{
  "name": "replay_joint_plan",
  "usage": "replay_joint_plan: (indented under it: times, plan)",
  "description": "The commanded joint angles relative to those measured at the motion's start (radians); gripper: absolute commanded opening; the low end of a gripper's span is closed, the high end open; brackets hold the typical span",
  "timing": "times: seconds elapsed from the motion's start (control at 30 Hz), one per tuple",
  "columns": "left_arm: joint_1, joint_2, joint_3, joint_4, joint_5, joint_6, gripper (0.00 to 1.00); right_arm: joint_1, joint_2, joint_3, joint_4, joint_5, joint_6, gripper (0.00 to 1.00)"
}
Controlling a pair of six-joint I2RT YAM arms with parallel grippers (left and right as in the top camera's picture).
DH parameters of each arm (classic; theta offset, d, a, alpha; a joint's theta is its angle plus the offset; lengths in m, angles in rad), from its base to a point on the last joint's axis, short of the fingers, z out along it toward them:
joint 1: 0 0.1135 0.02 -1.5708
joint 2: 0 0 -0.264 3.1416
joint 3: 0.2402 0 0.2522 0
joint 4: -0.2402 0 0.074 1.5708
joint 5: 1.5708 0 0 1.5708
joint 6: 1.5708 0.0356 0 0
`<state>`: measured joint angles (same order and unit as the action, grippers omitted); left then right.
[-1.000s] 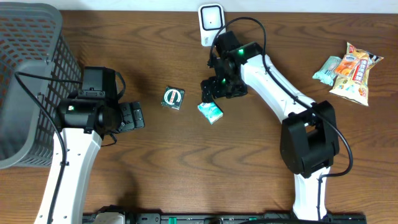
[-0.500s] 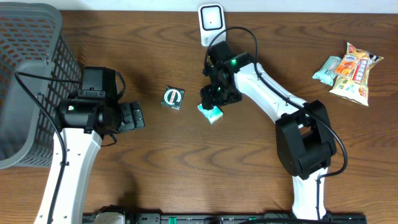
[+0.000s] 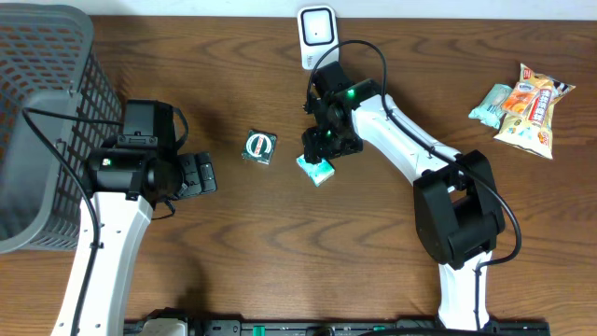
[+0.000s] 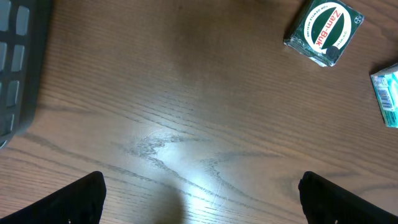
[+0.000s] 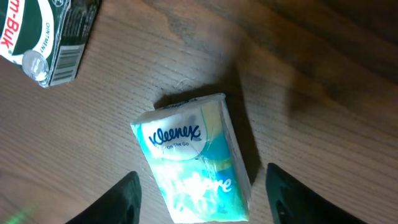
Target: Scan the item barcode
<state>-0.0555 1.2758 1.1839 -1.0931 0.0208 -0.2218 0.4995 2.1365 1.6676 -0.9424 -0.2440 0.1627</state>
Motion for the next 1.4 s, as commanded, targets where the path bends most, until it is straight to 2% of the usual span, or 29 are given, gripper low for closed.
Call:
replay_joint_plan:
  times: [0.0,0.67,0.77,0.97,1.17,1.27,1.37]
  plan:
    - [-0.003,0.003,-0.005,-0.002,-0.006,-0.009,0.98,0.006,-0.005,-0.006,0.004,0.006,-0.008,0.56]
    - [-0.003,0.003,-0.005,-0.002,-0.006,-0.009,0.98,0.036,-0.005,-0.126,0.121,-0.013,-0.007,0.52]
    - [-0.003,0.003,-0.005,-0.002,-0.006,-0.009,0.98,0.039,-0.005,-0.142,0.132,-0.013,-0.007,0.46]
    - [-0.003,0.003,-0.005,-0.002,-0.006,-0.009,0.98,0.037,-0.005,-0.185,0.154,-0.005,-0.007,0.27]
    - [-0.003,0.003,-0.005,-0.002,-0.005,-0.009,0.98,0.023,-0.005,-0.189,0.146,-0.02,-0.008,0.18]
    - [-0.003,0.003,-0.005,-0.002,-0.006,-0.009,0.98,0.0,-0.005,-0.183,0.143,-0.079,-0.008,0.11]
    - [-0.003,0.003,-0.005,-0.002,-0.006,-0.009,0.98,-0.036,-0.005,-0.172,0.138,-0.183,-0.009,0.09]
